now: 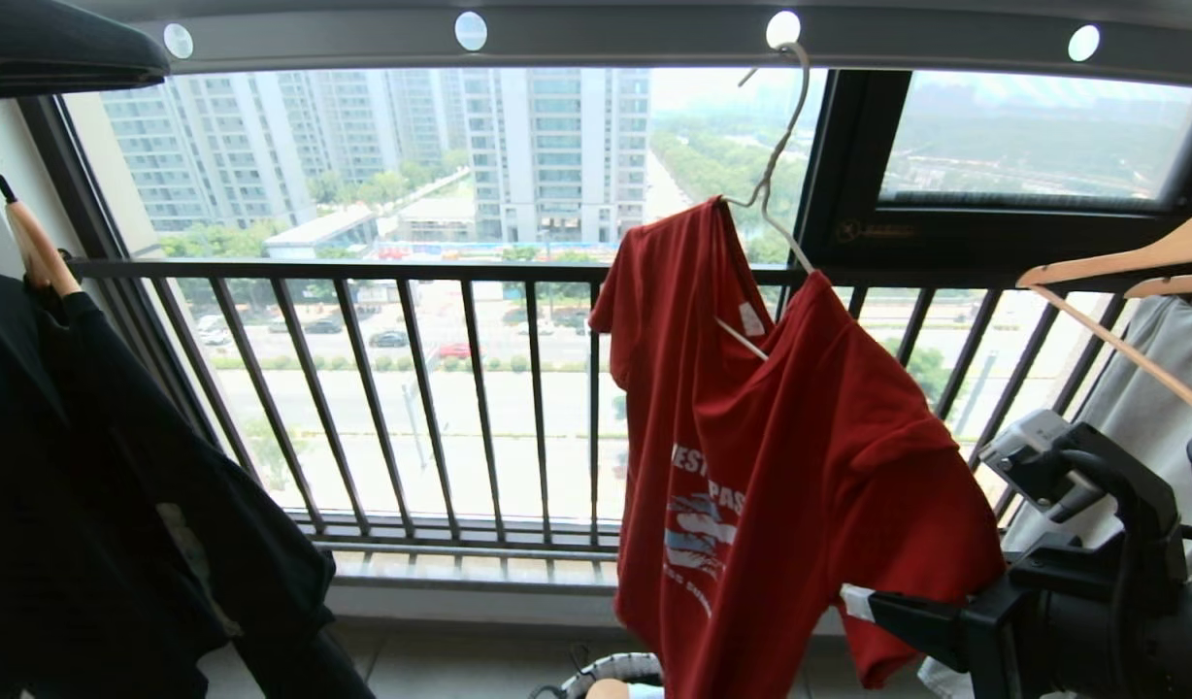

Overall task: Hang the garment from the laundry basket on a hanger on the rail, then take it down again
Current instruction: Hang the clothes rack on the clothesline

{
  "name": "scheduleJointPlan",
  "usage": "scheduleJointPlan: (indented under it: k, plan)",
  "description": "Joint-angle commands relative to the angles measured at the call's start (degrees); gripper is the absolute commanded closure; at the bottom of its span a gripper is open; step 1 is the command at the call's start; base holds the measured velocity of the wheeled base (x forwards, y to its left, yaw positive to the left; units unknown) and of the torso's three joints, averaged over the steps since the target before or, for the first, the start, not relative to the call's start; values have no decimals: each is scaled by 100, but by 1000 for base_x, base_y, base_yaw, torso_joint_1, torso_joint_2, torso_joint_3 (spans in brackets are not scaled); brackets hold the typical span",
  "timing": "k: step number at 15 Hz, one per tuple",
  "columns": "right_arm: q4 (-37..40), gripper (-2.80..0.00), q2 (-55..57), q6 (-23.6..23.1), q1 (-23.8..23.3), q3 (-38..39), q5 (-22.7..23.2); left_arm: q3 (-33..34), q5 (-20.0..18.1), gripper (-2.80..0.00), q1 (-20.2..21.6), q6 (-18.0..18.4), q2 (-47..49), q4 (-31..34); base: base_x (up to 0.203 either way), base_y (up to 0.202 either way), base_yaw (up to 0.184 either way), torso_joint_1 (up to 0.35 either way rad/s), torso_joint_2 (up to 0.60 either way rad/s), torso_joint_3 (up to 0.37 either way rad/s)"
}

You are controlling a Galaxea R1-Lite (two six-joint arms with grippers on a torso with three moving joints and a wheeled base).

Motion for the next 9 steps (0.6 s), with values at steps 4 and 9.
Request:
scheduleJointPlan:
  k: [4,9]
  plan:
    - [5,0,-34,-4,1,254,-11,-2,13,0,1,-14,-38,15,0,0,0,0,0,0]
    - [10,0,-219,137,-7,604,-38,-37,13,0,1,-14,-47,15,0,0,0,0,0,0]
